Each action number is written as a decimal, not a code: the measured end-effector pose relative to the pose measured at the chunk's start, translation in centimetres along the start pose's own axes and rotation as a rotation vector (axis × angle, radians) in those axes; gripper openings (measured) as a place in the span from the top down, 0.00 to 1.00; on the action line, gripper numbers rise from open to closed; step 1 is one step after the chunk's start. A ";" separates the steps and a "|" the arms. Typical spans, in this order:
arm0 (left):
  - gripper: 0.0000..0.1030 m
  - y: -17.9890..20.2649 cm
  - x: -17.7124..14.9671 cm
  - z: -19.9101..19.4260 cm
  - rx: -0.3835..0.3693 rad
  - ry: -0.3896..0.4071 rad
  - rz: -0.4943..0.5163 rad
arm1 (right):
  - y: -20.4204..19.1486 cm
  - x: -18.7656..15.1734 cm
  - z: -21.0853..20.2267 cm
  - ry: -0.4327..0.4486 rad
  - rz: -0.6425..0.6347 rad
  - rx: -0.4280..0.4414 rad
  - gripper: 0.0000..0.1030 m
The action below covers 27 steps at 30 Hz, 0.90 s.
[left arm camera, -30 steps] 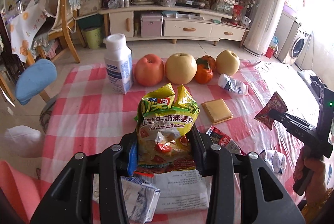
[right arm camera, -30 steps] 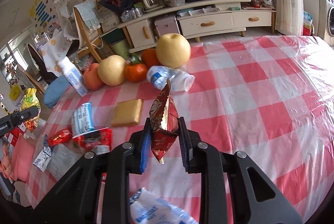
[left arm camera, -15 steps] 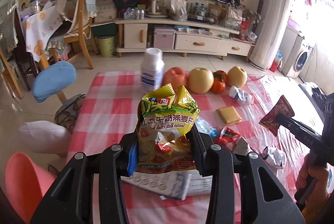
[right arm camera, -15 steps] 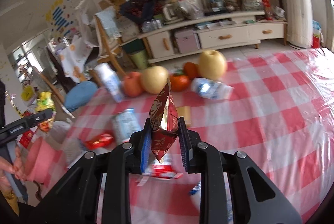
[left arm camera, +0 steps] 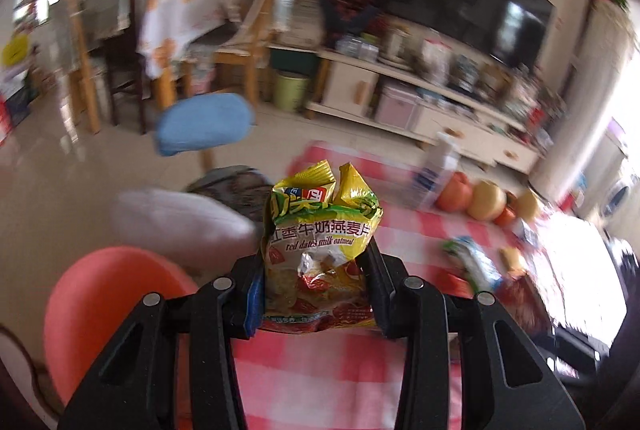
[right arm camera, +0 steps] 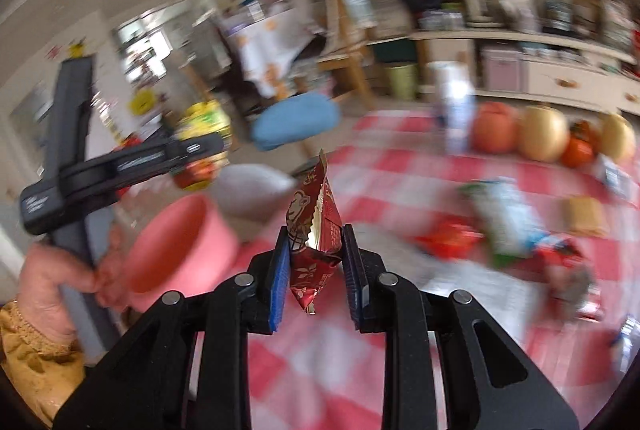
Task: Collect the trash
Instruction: 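Carry both items to the pink basin and open both tools to drop them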
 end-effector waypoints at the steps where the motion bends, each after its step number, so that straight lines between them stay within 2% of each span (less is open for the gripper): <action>1: 0.58 -1.7 0.0 -0.1 0.020 0.004 -0.028 | -1.3 0.1 0.7 -0.008 -0.018 0.016 0.74; 6: 0.58 -9.9 -0.6 -0.4 0.117 0.013 -0.171 | -9.4 1.1 5.4 -0.051 -0.118 0.110 0.74; 11: 0.58 -17.6 -2.3 0.1 0.184 -0.014 -0.342 | -14.1 1.5 9.5 -0.091 -0.164 0.165 0.74; 13: 0.58 -19.1 -2.9 0.6 0.199 -0.031 -0.373 | -15.9 1.3 11.3 -0.106 -0.188 0.177 0.73; 14: 0.57 -19.7 -3.3 1.0 0.212 -0.043 -0.382 | -16.6 1.1 12.0 -0.121 -0.205 0.178 0.69; 15: 0.51 -19.9 -3.5 1.4 0.219 -0.062 -0.377 | -17.2 0.8 13.1 -0.143 -0.224 0.159 0.64; 16: 0.42 -19.9 -3.6 1.8 0.230 -0.076 -0.364 | -17.3 0.6 13.7 -0.151 -0.226 0.131 0.52; 17: 0.34 -19.9 -3.8 1.7 0.250 -0.079 -0.351 | -17.3 0.4 13.9 -0.150 -0.221 0.125 0.43; 18: 0.19 -19.6 -3.6 1.7 0.277 -0.076 -0.334 | -17.1 0.3 13.9 -0.145 -0.209 0.120 0.38; 19: 0.12 -19.4 -3.4 1.5 0.306 -0.065 -0.312 | -16.6 0.1 13.5 -0.135 -0.195 0.106 0.29; 20: 0.12 -19.0 -3.1 1.2 0.338 -0.042 -0.280 | -16.1 0.0 13.2 -0.128 -0.187 0.093 0.23; 23: 0.07 -17.8 -1.8 0.0 0.417 0.006 -0.226 | -14.3 -0.2 11.5 -0.099 -0.165 0.040 0.19; 27: 0.07 -16.7 -0.8 -1.4 0.394 0.055 -0.219 | -11.5 -0.4 8.8 -0.060 -0.135 -0.023 0.16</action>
Point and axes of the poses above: each gripper's, at about its wrist camera, not at the fingertips, and z roughly the way its jaws point, y to its right, x to its top, the point moved 3 cm from there along z, roughly the way its jaws point, and after that the axes turned 3 degrees about -y, right-handed, at the moved point
